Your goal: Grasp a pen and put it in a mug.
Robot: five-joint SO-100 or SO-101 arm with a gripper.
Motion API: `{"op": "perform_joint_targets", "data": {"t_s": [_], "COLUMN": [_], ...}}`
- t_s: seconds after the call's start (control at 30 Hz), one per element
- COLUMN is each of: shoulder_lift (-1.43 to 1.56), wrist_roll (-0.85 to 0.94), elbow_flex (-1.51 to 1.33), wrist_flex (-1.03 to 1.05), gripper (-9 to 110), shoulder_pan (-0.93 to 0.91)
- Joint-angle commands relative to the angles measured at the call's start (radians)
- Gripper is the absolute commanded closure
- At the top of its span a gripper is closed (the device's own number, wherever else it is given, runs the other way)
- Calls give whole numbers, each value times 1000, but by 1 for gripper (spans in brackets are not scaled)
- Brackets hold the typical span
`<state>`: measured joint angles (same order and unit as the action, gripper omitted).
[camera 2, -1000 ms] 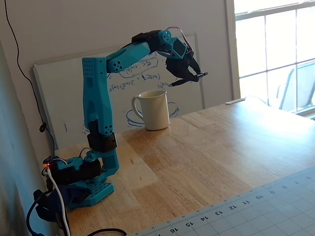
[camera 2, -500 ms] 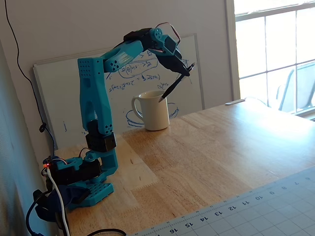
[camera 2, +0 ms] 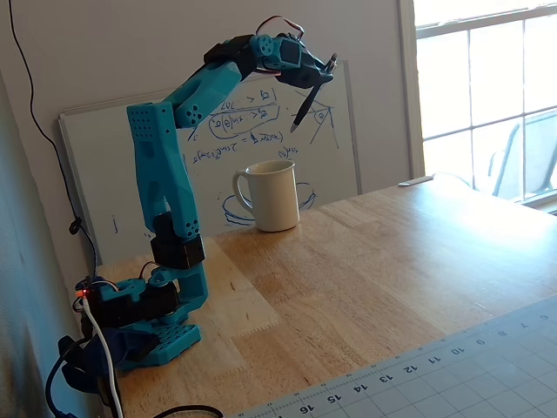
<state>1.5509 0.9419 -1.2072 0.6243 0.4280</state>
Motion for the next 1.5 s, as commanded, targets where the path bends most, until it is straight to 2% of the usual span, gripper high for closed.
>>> {"op": "perform_joint_targets", "data": {"t_s": [0.0,0.13,0.47,0.63,1.37,1.47], "shoulder_lift": [103,95,-5,-72,-140,-140], "wrist_roll": [12,54,500,641,657,646], "elbow_flex": [86,83,84,84,69,71], "wrist_flex": [-41,-41,-48,-44,-46,-51], "gripper": [100,100,100,100,100,97], "shoulder_pan": [77,115,166,175,233,233]}}
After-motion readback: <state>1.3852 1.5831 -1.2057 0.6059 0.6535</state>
